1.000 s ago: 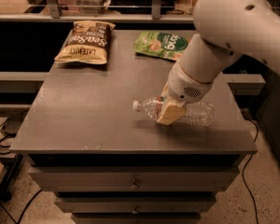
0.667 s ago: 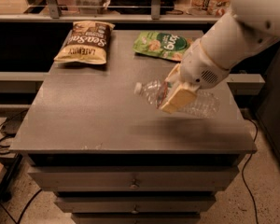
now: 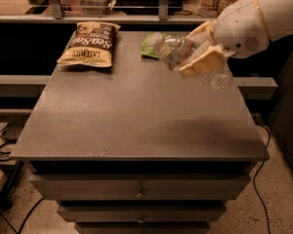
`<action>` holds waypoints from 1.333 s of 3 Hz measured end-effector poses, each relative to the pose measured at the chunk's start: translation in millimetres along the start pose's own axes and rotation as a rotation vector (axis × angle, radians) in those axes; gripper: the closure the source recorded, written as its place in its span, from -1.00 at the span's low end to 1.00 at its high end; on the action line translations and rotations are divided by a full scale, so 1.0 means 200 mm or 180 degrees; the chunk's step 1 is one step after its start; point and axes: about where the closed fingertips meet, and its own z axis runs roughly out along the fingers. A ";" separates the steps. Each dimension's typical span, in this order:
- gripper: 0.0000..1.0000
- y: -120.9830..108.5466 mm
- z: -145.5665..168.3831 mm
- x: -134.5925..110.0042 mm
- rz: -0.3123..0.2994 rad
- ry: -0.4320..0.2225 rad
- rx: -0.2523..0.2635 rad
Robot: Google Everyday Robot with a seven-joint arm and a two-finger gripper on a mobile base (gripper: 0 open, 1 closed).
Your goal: Place water bottle upright
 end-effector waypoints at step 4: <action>1.00 -0.07 -0.09 -0.02 0.0345 -0.0952 0.0540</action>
Offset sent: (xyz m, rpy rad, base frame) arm 0.0006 -0.0011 0.0115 0.0588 -0.0093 -0.0020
